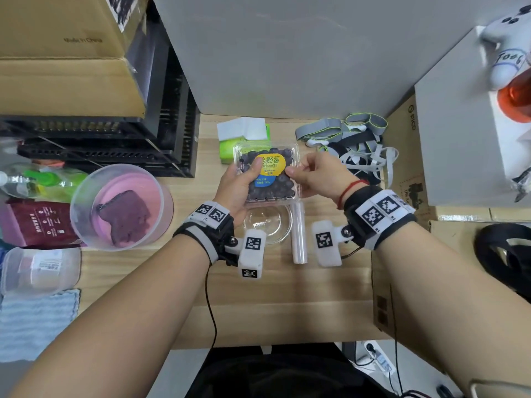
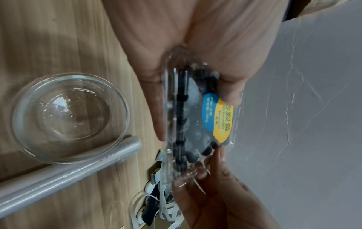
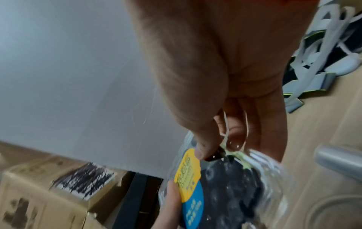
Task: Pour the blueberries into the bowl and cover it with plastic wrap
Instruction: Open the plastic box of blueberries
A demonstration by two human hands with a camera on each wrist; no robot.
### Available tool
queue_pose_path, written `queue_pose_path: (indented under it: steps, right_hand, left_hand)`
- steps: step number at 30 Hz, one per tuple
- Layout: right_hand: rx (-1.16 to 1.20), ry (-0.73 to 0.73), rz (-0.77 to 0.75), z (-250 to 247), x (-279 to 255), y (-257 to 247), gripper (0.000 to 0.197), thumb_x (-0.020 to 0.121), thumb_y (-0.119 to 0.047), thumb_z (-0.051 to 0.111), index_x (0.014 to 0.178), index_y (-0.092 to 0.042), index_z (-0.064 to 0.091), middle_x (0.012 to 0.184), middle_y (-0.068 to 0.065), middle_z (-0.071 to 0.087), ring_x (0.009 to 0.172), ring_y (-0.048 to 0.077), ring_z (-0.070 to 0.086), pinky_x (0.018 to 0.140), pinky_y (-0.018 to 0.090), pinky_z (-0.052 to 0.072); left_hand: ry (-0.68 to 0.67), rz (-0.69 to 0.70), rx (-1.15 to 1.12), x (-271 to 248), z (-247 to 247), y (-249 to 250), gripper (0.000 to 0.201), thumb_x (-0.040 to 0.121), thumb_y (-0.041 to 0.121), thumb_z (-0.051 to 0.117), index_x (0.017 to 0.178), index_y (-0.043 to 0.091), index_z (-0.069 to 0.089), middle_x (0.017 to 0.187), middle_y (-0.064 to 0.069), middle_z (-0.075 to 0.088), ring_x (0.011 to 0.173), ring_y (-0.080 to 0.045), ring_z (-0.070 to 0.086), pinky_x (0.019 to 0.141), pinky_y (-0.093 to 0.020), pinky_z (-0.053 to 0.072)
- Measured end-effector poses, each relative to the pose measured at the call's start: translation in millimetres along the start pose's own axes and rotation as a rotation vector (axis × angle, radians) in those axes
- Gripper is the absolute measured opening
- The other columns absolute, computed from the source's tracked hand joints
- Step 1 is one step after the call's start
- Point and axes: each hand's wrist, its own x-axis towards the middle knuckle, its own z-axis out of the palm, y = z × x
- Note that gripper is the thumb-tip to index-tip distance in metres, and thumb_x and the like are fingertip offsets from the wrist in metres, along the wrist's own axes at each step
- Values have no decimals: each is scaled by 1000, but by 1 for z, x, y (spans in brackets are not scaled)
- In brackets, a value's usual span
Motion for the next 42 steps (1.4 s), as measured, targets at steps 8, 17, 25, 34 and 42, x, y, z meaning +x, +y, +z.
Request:
queue_pose_path:
  steps: [8, 17, 25, 34, 42]
  right_hand:
    - [56, -47, 39, -4, -3, 0, 44, 95, -36, 59, 105, 6, 57, 84, 20, 73, 75, 36, 73, 75, 54, 61]
    - [310, -166, 47, -8, -9, 5, 43, 97, -38, 58, 88, 3, 65, 86, 14, 64, 73, 23, 61, 79, 40, 60]
    - [288, -82, 81, -8, -12, -5, 53, 98, -56, 43, 65, -17, 58, 76, -2, 57, 72, 16, 52, 78, 38, 57]
    - [492, -49, 32, -30, -7, -4, 51, 98, -53, 41, 71, -23, 72, 70, -10, 38, 60, 10, 33, 58, 26, 31]
    - [392, 17, 62, -24, 10, 7, 36, 93, -54, 54, 125, -37, 54, 120, -5, 56, 99, 21, 61, 69, 35, 58]
  left_hand:
    - [-26, -42, 12, -1, 8, 6, 50, 90, 36, 69, 133, 14, 56, 128, -18, 67, 116, -40, 65, 95, -68, 47]
    - [-15, -61, -28, -7, 10, 9, 39, 101, 32, 53, 138, 20, 47, 132, -14, 64, 112, -39, 67, 81, -66, 54]
    - [-53, -134, -127, -13, 14, 16, 46, 100, 56, 40, 120, 21, 60, 127, -13, 68, 112, -38, 67, 81, -55, 56]
    - [-41, -193, -49, -11, 11, 9, 66, 92, 73, 23, 126, 28, 58, 122, -5, 72, 114, -33, 67, 96, -65, 49]
    - [-87, -155, 47, -11, 15, 2, 54, 99, 62, 29, 129, 25, 52, 127, -5, 68, 114, -27, 67, 91, -53, 56]
